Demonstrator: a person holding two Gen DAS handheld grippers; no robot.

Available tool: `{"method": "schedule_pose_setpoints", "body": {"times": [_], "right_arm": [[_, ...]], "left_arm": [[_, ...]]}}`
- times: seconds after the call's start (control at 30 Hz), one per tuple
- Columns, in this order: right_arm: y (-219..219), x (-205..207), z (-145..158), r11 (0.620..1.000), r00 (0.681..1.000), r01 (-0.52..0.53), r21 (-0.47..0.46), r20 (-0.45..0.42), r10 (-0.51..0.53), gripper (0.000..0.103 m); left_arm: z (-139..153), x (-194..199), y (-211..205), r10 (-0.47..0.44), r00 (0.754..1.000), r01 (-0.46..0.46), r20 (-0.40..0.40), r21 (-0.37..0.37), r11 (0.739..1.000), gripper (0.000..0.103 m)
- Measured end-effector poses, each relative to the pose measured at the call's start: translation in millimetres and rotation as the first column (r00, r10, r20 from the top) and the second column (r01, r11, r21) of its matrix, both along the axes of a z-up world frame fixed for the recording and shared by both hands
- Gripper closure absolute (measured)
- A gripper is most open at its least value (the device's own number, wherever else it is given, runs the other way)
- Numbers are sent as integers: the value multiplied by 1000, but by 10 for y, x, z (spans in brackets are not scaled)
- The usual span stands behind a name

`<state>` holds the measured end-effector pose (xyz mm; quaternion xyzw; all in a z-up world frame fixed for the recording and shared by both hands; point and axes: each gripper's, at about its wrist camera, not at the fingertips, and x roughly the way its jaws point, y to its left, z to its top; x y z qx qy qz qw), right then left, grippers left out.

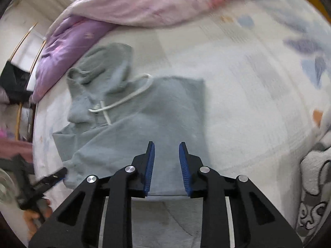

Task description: Fold large clothes

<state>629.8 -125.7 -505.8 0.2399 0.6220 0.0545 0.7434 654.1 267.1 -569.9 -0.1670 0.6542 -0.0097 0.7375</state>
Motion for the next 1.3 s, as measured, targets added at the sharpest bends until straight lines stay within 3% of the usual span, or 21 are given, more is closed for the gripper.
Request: {"method": "schedule_pose_setpoints", "body": {"times": [0.07, 0.17, 0.23, 0.33, 0.4, 0.43, 0.5, 0.6, 0.73, 0.87, 1.03, 1.13, 1.2, 1.3], "right_arm": [[59, 42, -317, 999, 997, -35, 38, -62, 37, 88], [230, -31, -686, 995, 984, -99, 11, -147, 100, 97], [199, -26, -724, 997, 983, -60, 39, -172, 66, 98], [202, 96, -449, 994, 985, -67, 87, -152, 80, 92], [252, 281, -124, 990, 991, -112, 86, -69, 119, 87], [287, 406, 23, 988, 990, -136, 76, -29, 138, 74], [365, 661, 201, 984, 986, -165, 73, 30, 163, 56], [610, 1207, 347, 973, 969, -223, 63, 122, 215, 52], [767, 1772, 197, 968, 961, -244, 53, 146, 234, 49], [892, 2279, -48, 968, 960, -247, 39, 145, 239, 42], [881, 2760, -387, 980, 977, -180, 81, 127, 169, 41], [965, 3004, -595, 973, 978, -196, 124, 97, 185, 41], [1010, 3113, -740, 969, 982, -188, 163, 68, 179, 41], [1036, 3176, -782, 968, 978, -198, 152, 92, 185, 39]], "left_arm": [[-230, 35, -20, -7, 998, 12, -61, 73, 997, 39], [-270, 87, -24, -13, 998, 19, -63, 104, 994, 39], [-196, 130, -12, -5, 997, 12, -73, 95, 995, 39], [153, 235, 66, 21, 1000, -21, -12, 24, 1000, 37], [451, 351, 146, 41, 997, -40, 69, -21, 999, 33], [584, 439, 187, 54, 993, -52, 102, -19, 998, 27], [800, 668, 254, 82, 984, -79, 158, -28, 996, 26], [893, 1078, 333, 107, 973, -103, 202, -34, 994, 26], [692, 1644, 398, 110, 978, -106, 175, -32, 994, 24], [403, 2112, 387, 75, 982, -82, 174, 36, 996, 24], [33, 2462, 585, 114, 982, -117, 150, 16, 993, 24], [-160, 2610, 646, 133, 981, -135, 143, 6, 991, 24], [-257, 2685, 654, 123, 984, -126, 132, 10, 992, 24], [-318, 2743, 606, 87, 987, -94, 136, 41, 995, 25]]}}
